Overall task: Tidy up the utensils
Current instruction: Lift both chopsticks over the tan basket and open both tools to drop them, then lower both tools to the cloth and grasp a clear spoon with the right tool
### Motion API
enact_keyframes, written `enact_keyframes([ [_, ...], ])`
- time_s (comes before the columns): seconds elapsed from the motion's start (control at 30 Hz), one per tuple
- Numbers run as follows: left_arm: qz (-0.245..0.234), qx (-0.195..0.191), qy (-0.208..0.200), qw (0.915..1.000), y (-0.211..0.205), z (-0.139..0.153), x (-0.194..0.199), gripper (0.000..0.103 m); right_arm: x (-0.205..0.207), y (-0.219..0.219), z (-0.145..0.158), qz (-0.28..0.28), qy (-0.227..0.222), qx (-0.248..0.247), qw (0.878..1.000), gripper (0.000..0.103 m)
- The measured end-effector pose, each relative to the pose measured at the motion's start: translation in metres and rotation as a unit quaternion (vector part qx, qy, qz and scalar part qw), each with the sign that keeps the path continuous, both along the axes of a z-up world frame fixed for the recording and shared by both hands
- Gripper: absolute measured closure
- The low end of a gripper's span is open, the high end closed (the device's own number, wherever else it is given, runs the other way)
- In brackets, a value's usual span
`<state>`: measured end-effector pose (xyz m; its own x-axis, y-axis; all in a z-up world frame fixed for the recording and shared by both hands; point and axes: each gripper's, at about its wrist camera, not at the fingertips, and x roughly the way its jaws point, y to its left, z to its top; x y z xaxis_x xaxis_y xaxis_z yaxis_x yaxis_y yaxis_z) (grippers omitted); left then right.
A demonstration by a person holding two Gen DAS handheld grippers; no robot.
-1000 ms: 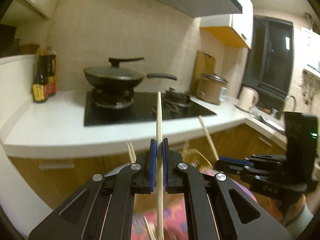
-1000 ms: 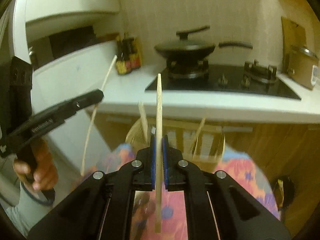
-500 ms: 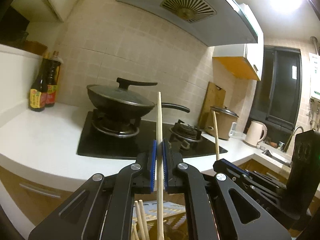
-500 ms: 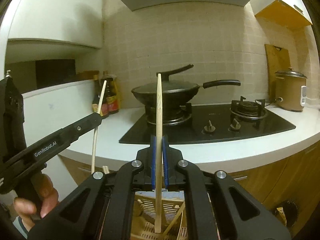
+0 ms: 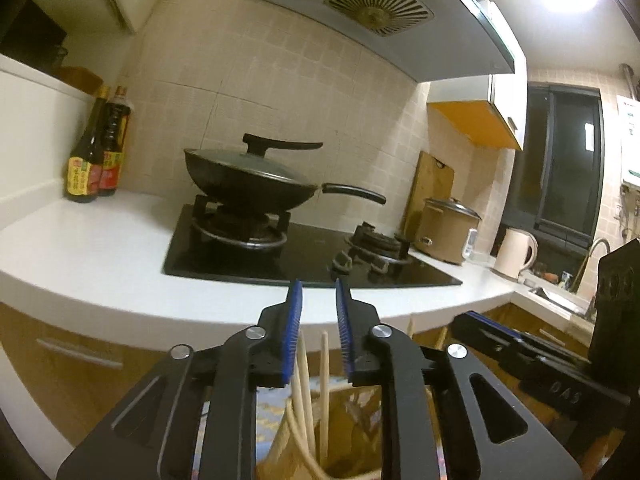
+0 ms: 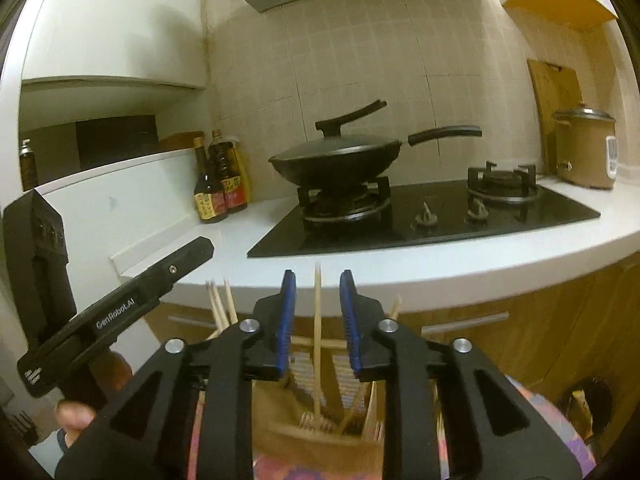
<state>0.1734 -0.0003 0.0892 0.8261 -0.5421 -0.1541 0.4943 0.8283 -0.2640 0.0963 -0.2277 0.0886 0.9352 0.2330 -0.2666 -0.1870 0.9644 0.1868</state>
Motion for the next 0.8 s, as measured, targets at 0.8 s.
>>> enact_keyframes([
  [0.8,-0.036,0.175,0.216,0.9598,0.029,-0.101,-0.112,0.055,-0.120,0.057,-0.118,0.059,0.250,-0.051,0.965,0.066],
])
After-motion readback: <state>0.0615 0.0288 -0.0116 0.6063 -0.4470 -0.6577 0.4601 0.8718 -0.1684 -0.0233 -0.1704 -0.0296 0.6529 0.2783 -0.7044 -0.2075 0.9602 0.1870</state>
